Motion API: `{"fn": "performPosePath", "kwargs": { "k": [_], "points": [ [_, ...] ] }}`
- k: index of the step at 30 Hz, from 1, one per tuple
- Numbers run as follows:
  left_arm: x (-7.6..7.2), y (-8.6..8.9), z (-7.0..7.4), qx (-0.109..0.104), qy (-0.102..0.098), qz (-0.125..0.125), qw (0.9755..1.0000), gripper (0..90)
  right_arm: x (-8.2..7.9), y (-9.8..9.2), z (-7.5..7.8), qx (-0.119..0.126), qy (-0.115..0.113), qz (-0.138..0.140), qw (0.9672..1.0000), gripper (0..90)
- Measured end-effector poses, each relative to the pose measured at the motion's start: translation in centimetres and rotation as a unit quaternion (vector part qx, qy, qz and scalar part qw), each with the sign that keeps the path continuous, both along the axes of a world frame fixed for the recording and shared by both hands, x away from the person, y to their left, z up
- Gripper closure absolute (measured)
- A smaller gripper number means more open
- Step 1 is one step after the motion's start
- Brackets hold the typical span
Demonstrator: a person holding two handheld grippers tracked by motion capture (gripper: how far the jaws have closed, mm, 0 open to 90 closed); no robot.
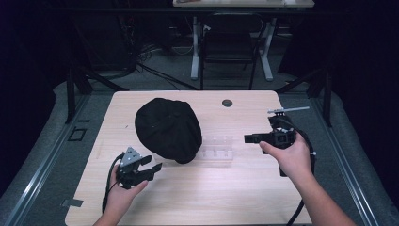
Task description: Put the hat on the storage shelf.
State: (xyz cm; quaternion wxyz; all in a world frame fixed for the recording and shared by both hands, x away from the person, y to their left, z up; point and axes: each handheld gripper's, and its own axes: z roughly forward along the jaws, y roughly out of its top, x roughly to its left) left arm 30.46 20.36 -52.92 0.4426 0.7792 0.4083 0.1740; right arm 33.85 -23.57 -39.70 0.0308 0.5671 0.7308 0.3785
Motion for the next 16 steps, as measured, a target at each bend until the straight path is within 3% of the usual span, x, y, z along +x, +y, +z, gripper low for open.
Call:
{"fn": "performPosePath", "kwargs": {
  "k": [1, 3, 8, 11, 13, 16],
  "points": [
    [0.0, 0.0, 0.0, 0.000, 0.000, 0.000, 1.0000, 45.7, -0.2, 0.1, -0.3, -0.019, -0.001, -0.001, 0.9998, 57.3],
    [-0.1, 0.7, -0.4, -0.005, 0.000, 0.006, 1.0000, 45.5, -0.7, 0.3, -1.1, -0.034, -0.020, 0.000, 0.9992, 56.5],
    [-0.3, 0.6, -0.6, -0.007, 0.005, 0.007, 0.9999, 45.3, -1.6, 0.8, -3.1, -0.069, -0.021, 0.000, 0.9974, 55.7],
    [-0.6, -0.3, -0.7, -0.001, -0.004, -0.006, 1.0000, 45.3, -2.1, 0.9, -4.3, -0.071, -0.027, 0.000, 0.9971, 55.7],
    [-0.8, -1.0, -0.7, 0.000, -0.007, -0.015, 0.9999, 45.0, -2.6, 0.8, -5.1, -0.072, -0.040, -0.008, 0.9966, 55.7],
    [-0.8, -1.9, -0.7, 0.001, -0.012, -0.028, 0.9995, 44.7, -3.5, 0.7, -6.5, -0.088, -0.076, -0.014, 0.9931, 55.5]
  ]
}}
